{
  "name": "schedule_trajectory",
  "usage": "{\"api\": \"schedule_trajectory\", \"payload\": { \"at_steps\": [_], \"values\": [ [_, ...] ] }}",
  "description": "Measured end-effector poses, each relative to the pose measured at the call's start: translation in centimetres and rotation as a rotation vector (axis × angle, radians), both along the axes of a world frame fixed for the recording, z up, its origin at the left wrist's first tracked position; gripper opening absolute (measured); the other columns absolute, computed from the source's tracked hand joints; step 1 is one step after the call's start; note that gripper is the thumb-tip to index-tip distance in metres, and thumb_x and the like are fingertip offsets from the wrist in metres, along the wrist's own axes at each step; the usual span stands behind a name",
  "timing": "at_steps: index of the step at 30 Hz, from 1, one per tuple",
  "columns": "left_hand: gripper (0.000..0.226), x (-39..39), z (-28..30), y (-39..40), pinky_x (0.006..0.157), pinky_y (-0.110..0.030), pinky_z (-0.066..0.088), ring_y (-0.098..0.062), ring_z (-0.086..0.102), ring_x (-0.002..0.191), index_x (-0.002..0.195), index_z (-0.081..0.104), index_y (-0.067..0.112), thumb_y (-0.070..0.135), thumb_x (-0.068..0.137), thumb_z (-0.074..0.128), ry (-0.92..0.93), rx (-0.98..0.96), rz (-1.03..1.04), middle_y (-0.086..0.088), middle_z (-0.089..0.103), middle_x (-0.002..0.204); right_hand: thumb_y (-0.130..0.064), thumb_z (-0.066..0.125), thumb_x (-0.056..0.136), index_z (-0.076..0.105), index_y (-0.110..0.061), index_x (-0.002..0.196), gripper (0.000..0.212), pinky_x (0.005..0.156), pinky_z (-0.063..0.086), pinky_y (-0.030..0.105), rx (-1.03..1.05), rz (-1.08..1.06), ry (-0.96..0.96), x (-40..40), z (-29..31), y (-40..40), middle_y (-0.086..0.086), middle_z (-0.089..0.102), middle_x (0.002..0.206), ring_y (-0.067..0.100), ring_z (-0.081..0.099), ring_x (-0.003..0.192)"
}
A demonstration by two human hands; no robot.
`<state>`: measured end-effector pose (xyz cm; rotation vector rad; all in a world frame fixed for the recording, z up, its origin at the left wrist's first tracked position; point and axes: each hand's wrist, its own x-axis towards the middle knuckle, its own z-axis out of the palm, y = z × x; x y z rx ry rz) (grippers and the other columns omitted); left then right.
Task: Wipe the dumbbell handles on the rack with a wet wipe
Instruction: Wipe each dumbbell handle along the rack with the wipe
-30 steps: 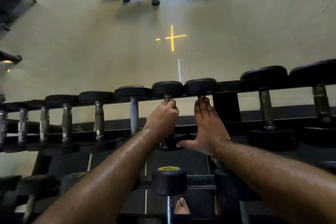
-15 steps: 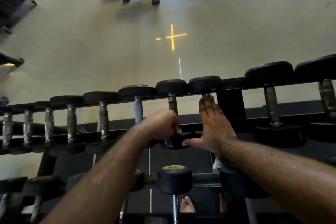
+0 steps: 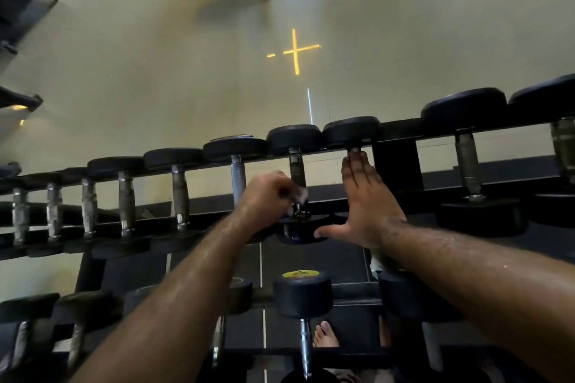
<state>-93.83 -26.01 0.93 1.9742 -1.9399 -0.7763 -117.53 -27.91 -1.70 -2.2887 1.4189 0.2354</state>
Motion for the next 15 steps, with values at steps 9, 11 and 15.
{"api": "schedule_trajectory", "payload": {
  "at_steps": [9, 11, 15],
  "values": [
    [0.01, -2.5, 1.3, -0.1, 0.067, -0.025, 0.063, -0.007, 0.072, 0.079, 0.095, 0.071, 0.02, 0.01, 0.094, 0.072, 0.122, 0.334, 0.133, 0.002, 0.073, 0.095, -0.116, 0.015, 0.047, -0.03, -0.006, 0.162, 0.166, 0.135, 0.001, 0.049, 0.007, 0.015, 0.027, 0.0, 0.1, -0.3, 0.014, -0.05, 0.163, 0.033, -0.034, 0.158],
    [0.007, -1.8, 2.6, -0.5, 0.071, -0.03, 0.064, -0.01, 0.072, 0.085, 0.101, 0.076, 0.021, 0.02, 0.094, 0.076, 0.014, 0.485, -0.059, 0.006, 0.072, 0.096, -0.116, 0.012, 0.046, -0.031, -0.006, 0.162, 0.166, 0.135, 0.001, 0.05, 0.012, 0.026, 0.02, 0.0, 0.1, -0.3, 0.014, -0.049, 0.164, 0.033, -0.034, 0.158],
    [0.01, -1.6, 2.9, -2.0, 0.067, -0.024, 0.056, -0.007, 0.067, 0.08, 0.095, 0.076, 0.024, 0.028, 0.089, 0.083, -0.151, 0.376, 0.077, 0.008, 0.071, 0.089, -0.116, 0.022, 0.05, -0.03, -0.006, 0.162, 0.166, 0.135, 0.0, 0.049, 0.017, 0.017, 0.018, 0.0, 0.2, -0.2, 0.013, -0.05, 0.163, 0.033, -0.034, 0.158]
  ]
}}
